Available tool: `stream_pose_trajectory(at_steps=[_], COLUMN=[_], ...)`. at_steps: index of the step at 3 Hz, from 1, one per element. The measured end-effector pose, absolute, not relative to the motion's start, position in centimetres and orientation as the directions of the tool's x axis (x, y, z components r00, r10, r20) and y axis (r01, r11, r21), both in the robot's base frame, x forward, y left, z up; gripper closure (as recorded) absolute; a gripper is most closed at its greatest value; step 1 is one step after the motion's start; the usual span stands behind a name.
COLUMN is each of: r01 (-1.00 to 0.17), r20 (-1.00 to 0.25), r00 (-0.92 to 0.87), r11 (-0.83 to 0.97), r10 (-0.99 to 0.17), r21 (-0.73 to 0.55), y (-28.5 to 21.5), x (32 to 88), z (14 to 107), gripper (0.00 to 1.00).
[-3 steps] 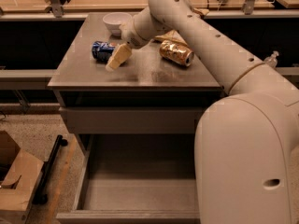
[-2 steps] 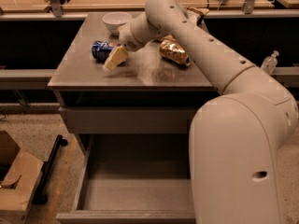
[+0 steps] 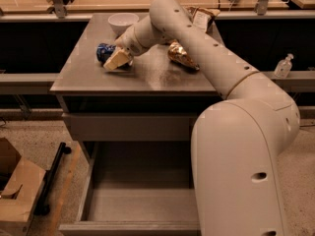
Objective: Place pepsi can into middle drawer
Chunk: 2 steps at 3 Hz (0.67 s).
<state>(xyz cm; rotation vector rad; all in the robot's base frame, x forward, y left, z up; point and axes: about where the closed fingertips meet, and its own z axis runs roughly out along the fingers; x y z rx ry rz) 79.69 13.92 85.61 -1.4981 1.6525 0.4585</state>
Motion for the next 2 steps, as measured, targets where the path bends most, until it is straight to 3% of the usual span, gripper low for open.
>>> stream_pose_trajectory(at_steps=[2], r01=[-0.962], r20=[-0.788], r00=[0.010], r11=[0.208], r10=[-0.616], r21=[-0.174], y=[13.0], x=[75.7], z=[85.4], gripper=[0.88])
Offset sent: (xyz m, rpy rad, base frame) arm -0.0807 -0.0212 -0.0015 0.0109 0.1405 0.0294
